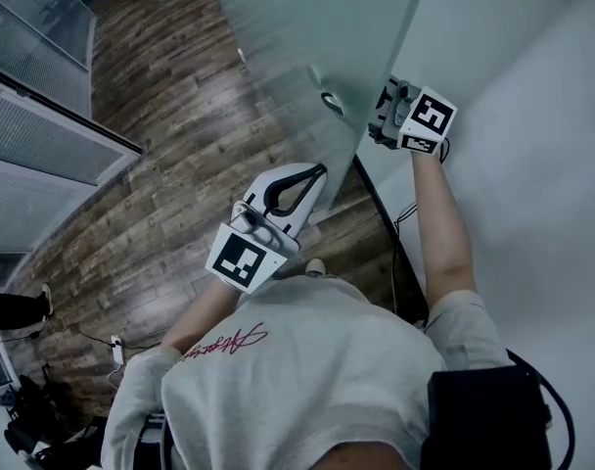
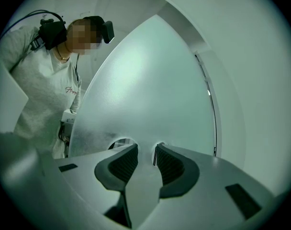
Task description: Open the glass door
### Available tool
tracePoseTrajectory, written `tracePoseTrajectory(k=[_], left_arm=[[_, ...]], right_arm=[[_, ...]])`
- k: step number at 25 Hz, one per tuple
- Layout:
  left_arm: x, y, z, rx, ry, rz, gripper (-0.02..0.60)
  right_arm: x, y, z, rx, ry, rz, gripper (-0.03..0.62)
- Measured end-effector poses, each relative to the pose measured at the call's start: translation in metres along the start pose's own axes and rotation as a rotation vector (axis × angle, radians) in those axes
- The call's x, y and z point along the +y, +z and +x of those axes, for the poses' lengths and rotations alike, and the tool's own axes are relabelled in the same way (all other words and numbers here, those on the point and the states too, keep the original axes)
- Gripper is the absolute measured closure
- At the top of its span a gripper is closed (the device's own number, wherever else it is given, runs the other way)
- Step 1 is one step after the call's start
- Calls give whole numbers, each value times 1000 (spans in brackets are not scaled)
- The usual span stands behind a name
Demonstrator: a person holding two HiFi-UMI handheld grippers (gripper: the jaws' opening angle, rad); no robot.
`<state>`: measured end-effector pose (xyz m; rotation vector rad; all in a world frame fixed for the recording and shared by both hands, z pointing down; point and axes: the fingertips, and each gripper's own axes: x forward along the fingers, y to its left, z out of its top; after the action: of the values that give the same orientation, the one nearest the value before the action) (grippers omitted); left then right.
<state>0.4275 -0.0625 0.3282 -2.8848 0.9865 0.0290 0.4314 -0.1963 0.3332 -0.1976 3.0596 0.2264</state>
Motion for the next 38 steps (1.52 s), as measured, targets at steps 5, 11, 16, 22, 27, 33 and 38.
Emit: tracePoseTrajectory(k=[5,11,16,22,27,33,38], left_arm=[[2,-5,4,13,-3,-7,563],[5,-10,14,30,-7,-13,563],[8,-14,19,40,-15,-6,563],[13,-18,13,44,-16,-8,563],[11,-17,12,44,-13,-6,563],[11,-19,5,42,2,-4,563],[11,-23,3,52,6,-4,563]], right_arm=[[-10,0,-17,6,18,10,459],[-25,-2,-39,-4,46,30,459],[-32,-5,-52,6,53,30,459],[-39,-8,-56,25,11,2,436],[-45,-7,-62,24,-4,6,422],[-43,-8,-58,25,-4,3,414],[-42,-11,-56,-12,25,53,411]])
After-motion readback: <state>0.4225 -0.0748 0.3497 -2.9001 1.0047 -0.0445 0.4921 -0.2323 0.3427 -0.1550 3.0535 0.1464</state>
